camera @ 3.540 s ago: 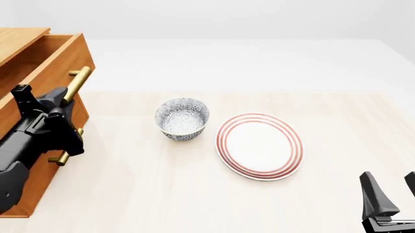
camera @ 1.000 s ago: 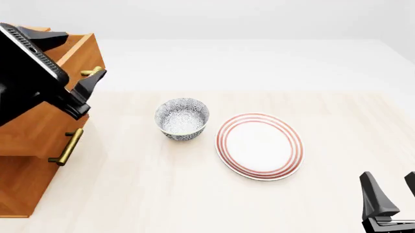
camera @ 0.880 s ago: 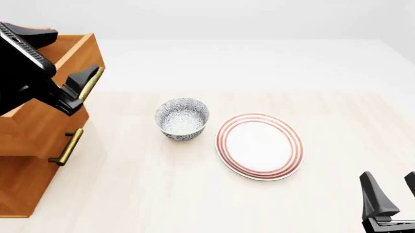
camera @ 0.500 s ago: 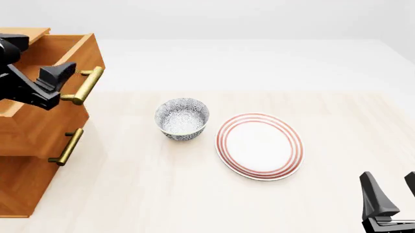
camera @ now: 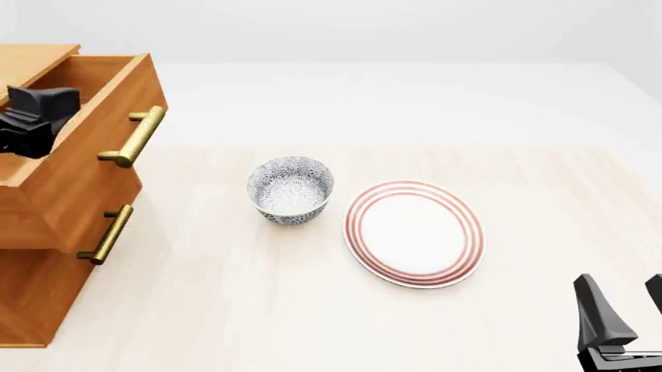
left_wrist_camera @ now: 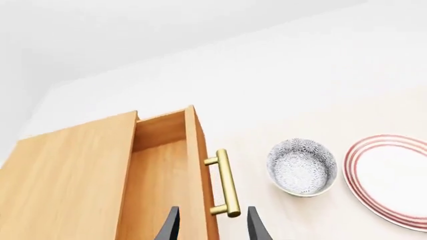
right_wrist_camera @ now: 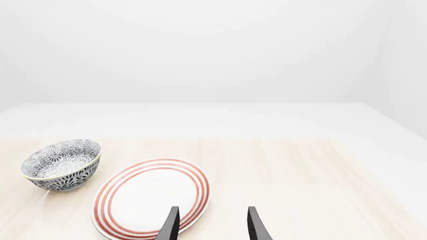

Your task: Open the top drawer of the cabinet.

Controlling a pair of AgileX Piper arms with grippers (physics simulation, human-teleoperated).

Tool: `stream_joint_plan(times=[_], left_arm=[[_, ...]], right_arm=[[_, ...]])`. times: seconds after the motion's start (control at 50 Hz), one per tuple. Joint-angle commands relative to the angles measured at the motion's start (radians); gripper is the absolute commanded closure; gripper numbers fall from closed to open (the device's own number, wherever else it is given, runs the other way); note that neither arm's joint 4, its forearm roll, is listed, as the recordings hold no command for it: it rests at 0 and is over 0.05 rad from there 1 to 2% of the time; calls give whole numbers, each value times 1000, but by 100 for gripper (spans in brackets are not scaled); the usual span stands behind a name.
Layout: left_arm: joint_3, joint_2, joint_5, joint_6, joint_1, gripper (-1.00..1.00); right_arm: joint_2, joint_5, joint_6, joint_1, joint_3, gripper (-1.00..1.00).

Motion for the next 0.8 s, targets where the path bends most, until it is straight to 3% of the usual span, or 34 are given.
stream_joint_plan(times=[0.02, 0.22, 0.42, 0.8], left_arm=[[-52, 17, 68, -102, 27, -100], [-112, 48, 121, -124, 39, -100], [-178, 143, 182, -191, 21, -100], [-229, 216, 241, -232, 55, -100]], right_arm=[[0, 0, 0, 0, -1, -100], [0, 0, 0, 0, -1, -100], [1, 0, 0, 0, -1, -100], [1, 0, 0, 0, -1, -100]])
